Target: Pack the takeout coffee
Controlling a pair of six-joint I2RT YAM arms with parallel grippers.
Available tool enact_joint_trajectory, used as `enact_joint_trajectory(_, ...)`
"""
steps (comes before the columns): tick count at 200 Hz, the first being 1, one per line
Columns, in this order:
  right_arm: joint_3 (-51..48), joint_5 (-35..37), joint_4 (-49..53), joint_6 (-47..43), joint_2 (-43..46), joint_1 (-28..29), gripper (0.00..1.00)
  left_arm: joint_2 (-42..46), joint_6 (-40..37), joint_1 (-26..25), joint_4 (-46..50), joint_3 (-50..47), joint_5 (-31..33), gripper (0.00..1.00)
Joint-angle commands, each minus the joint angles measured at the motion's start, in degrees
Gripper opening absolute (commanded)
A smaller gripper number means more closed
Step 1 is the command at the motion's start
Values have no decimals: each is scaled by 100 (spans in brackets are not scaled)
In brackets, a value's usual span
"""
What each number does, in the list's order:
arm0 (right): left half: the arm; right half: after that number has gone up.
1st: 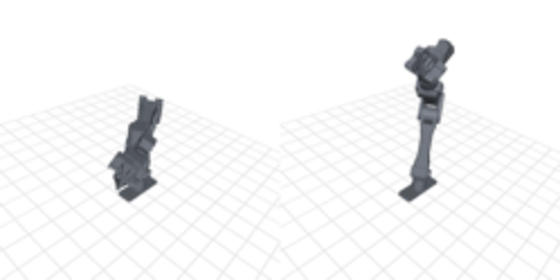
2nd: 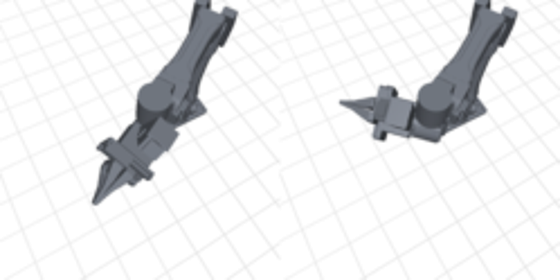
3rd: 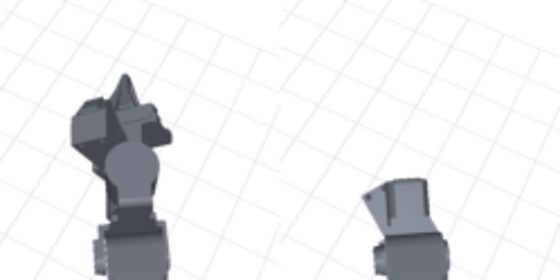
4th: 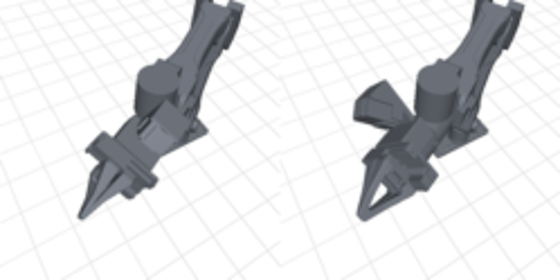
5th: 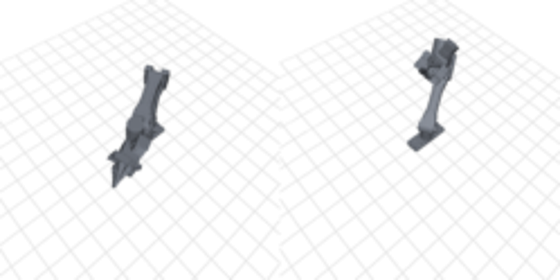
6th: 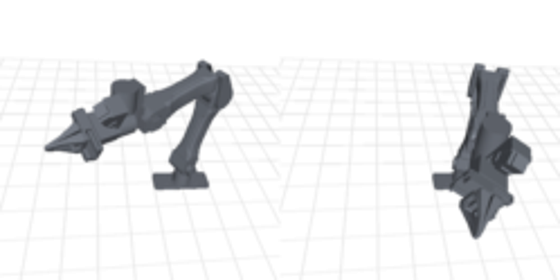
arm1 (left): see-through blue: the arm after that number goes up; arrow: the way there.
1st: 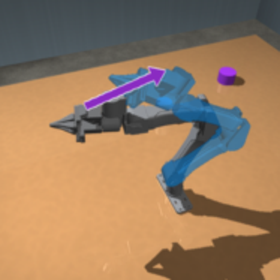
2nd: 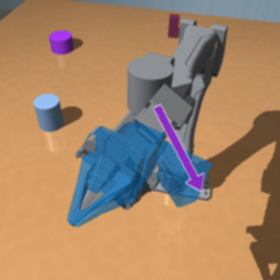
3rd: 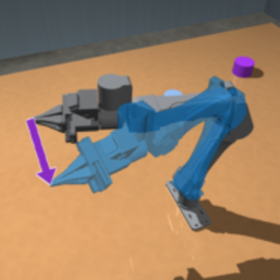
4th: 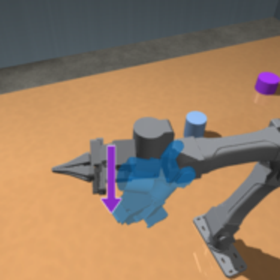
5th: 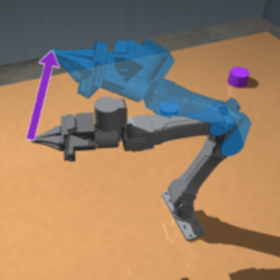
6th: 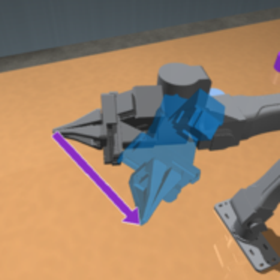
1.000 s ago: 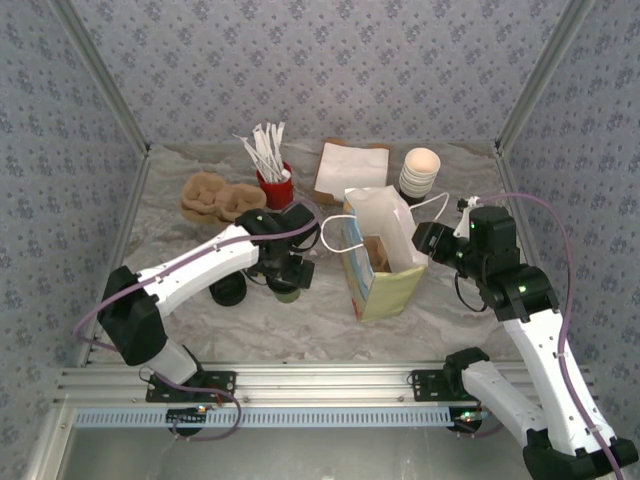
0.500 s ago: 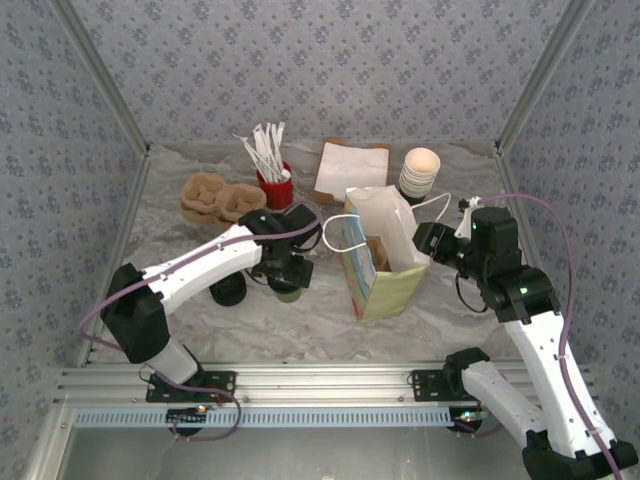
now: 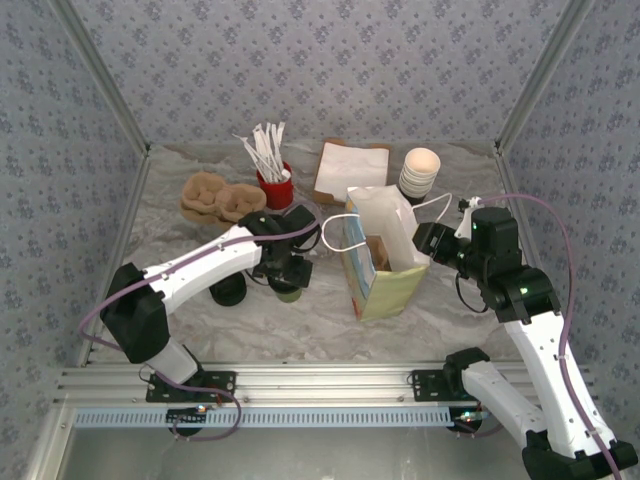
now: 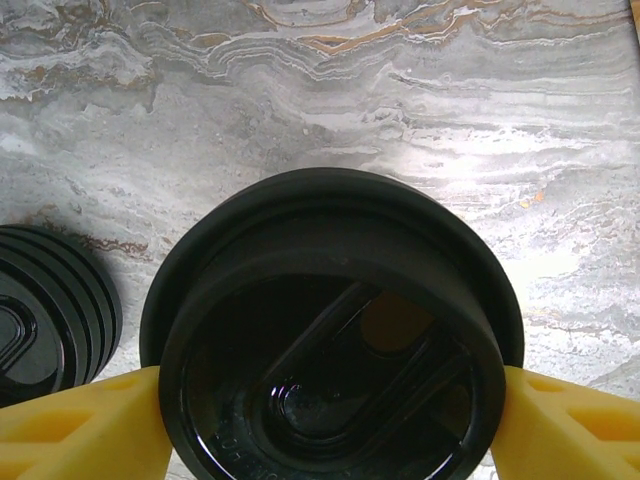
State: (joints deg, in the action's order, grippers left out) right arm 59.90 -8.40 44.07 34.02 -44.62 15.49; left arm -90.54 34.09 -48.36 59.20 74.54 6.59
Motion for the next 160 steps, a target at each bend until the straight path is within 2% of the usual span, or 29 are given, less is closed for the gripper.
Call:
enact_joint_trajectory(1,62,-52,56,-63,70,-42,53,-56,0,28,-23,-125,-10,74)
enact_joint_trajectory(25,73,-42,70,-61,68,-42,53,8,-102,33,47,-68,62,70)
enact_joint_trajectory(76,52,49,40,7,77,-54,53,471,-100,205,606,265,268,68)
enact_joint_trajectory(126,-204,-205,-230,424,68,30,52,982,35,335,1582,1166,553,68)
enact_joint_trajectory(160,-345,-137,-267,548,51,297,51,1153,17,370,2120,1981,844,68)
